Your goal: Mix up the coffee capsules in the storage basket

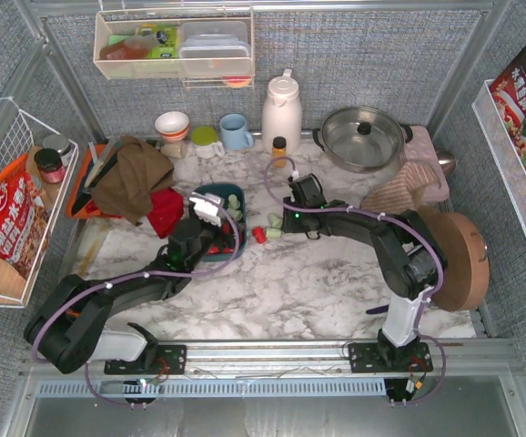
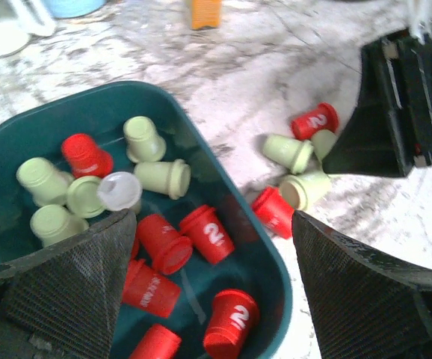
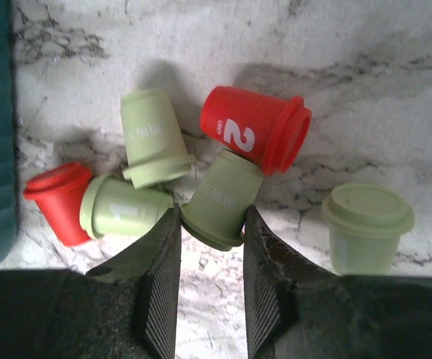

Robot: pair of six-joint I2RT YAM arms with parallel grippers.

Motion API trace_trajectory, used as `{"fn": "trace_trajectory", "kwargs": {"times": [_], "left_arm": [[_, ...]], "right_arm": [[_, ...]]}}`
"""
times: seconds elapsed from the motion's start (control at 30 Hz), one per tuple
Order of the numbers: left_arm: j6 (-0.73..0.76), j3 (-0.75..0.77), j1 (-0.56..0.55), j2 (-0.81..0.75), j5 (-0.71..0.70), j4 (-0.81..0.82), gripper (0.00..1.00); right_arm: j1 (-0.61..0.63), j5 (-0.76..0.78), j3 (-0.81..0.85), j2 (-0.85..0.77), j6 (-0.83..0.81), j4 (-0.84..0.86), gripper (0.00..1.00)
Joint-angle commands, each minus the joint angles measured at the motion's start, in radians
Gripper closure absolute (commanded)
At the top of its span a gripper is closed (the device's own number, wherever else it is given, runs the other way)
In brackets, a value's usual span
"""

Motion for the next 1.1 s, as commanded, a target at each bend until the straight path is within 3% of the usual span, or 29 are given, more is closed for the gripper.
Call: {"fn": "trace_trajectory", "kwargs": {"times": [0.0, 0.3, 0.57, 1.0, 1.07], "left_arm": [[0.112, -0.007, -0.038, 0.017, 0.129, 0.083, 0.07], [0.343, -0.062, -0.157, 0.115, 0.260, 0.367, 0.01], [0.385, -0.110, -0.168, 0.173, 0.364, 0.630, 0.01], [0.421, -0.099, -0.227, 0.182, 0.404, 0.691, 0.01], [0.425, -0.100, -0.231, 0.175, 0.401, 0.690, 0.08]], "right_arm": [[-0.003, -0.043, -0.026, -0.049, -0.024, -0.021, 0.71], [0.002, -0.293, -0.103, -0.297, -0.123, -0.001, 0.72], [0.024, -0.545, -0.221, -0.511, -0.179, 0.025, 0.72], [0.065, -0.616, -0.247, -0.580, -0.149, 0.089, 0.72], [0.068, -0.616, -0.246, -0.576, -0.145, 0.090, 0.72]]}}
